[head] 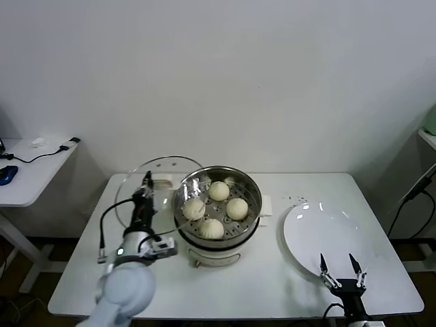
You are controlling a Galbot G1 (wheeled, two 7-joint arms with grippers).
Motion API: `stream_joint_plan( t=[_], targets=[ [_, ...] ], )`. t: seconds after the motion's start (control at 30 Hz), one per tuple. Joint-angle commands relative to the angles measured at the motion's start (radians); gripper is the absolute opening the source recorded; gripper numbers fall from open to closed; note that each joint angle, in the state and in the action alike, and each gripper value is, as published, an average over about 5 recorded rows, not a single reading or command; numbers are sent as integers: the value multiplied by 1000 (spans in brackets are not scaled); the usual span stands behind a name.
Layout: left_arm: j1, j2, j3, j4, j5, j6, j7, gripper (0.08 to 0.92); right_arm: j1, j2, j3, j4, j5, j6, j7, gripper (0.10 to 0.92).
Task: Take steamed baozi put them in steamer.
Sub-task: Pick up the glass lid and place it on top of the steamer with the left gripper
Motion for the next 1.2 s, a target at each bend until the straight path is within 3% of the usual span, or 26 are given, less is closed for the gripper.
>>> stream_joint_plan(
  t=[0.03,0.5,1.2],
  targets=[
    [-127,-208,252,64,242,103,94,139,1,2,-3,-15,-15,10,4,823],
    [-118,-350,301,200,333,113,80,139,-10,1,-6,-35,-16,44,11,823],
    [-112,-376,273,306,348,101,17,139,-11,13,-20,-38,-22,59,14,823]
  ],
)
